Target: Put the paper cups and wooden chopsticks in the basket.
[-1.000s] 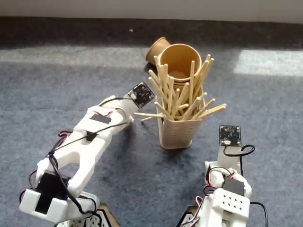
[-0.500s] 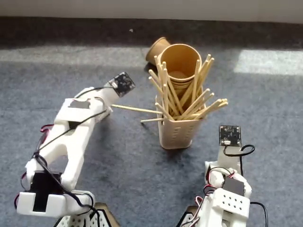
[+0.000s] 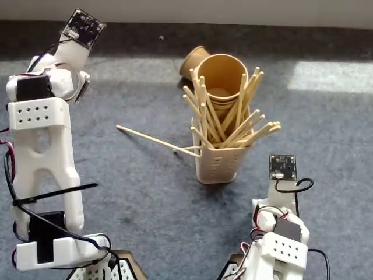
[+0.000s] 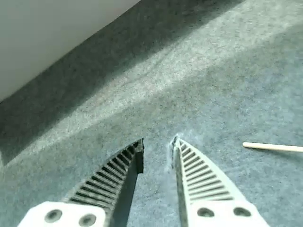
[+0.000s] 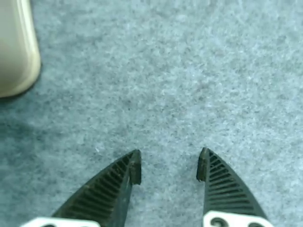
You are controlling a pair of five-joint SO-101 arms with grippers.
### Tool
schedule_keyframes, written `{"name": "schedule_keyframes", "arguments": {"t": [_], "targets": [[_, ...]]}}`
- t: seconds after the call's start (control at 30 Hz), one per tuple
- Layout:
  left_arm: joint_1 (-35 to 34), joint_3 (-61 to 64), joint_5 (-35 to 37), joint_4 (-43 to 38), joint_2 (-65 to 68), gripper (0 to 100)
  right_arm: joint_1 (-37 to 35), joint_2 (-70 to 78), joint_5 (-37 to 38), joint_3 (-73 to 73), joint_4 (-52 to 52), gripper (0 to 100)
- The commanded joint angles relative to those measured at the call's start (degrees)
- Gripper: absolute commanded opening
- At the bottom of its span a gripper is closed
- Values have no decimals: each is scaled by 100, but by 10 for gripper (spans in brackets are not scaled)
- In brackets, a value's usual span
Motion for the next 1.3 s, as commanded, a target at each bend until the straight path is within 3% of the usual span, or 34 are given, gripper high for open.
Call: {"name": "schedule_keyframes", "arguments": {"t": [0.0,0.17,0.3,0.43,0.9,1.0,1.1,1.27], "targets": [[998,145,-413,352,119,245,-66,-48,-9,-22,-75,202],[1886,1051,-1275,-149,611,404,-66,-48,-9,-22,-75,202],[1886,1367,-1767,-923,1086,397,-66,-48,0,-22,-75,202],[1877,1411,-2163,-1196,1613,397,-66,-48,0,-22,-75,202],[1921,1402,-2207,-2629,2879,396,-66,-48,0,-22,-75,202],[1921,1393,-1899,-2752,3029,392,-66,-48,0,-22,-75,202],[1921,1376,-1802,-2822,3037,322,-66,-48,0,-22,-75,202],[2009,1376,-1802,-2831,3037,84,-66,-48,0,-22,-75,202]]}}
